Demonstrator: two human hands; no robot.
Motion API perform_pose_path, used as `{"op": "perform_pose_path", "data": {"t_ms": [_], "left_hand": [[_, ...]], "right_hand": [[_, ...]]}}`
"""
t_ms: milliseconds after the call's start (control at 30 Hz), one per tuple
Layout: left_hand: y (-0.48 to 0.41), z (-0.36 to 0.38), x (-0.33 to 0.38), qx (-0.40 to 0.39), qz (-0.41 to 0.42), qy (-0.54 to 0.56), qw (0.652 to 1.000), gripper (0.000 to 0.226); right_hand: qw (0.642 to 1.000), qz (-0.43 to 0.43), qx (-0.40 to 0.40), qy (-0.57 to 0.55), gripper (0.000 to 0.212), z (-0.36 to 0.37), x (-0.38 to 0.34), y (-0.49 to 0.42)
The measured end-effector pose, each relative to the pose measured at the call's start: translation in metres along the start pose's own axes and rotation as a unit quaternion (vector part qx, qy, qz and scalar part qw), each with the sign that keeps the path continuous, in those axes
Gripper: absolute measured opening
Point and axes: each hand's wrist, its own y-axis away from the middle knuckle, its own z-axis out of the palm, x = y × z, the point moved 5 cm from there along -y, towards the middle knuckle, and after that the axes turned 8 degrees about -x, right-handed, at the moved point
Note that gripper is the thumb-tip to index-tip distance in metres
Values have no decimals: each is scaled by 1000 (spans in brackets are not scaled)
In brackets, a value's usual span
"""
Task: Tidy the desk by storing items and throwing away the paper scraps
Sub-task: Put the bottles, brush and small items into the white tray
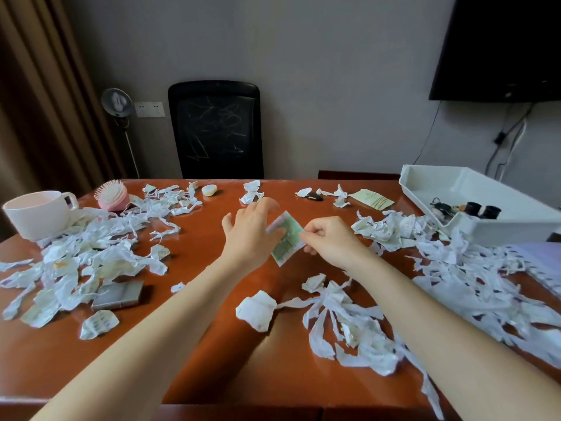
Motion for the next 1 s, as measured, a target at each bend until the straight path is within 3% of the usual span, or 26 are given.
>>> {"op": "perform_pose_path", "data": {"t_ms": [233, 367, 533, 667, 767, 900, 1000], "left_hand": [[-18, 36, 42, -55, 95, -58, 992, 65], [-46, 58, 57, -90, 93, 54, 990, 46], [-76, 77, 55, -47, 55, 173, 982, 28], [-90, 85, 27, 21, -34, 289, 956, 29], [-94, 89, 10, 64, -101, 373, 920, 26], [-94, 93, 12, 68, -75, 373, 922, 22], [-97, 94, 11, 75, -62, 378, 921, 19]], "right_hand": [[996, 40, 46, -73, 20, -39, 18, -24], [995, 56, 23, -85, 20, -53, 30, -42], [996, 49, -18, -79, 21, -72, 49, -67], [997, 65, 23, 37, 24, -104, 76, -97], [975, 104, 87, 177, 23, -125, 105, -126], [930, 173, 123, 299, 33, -136, 130, -156], [927, 214, 114, 288, 42, -141, 147, -177]]}}
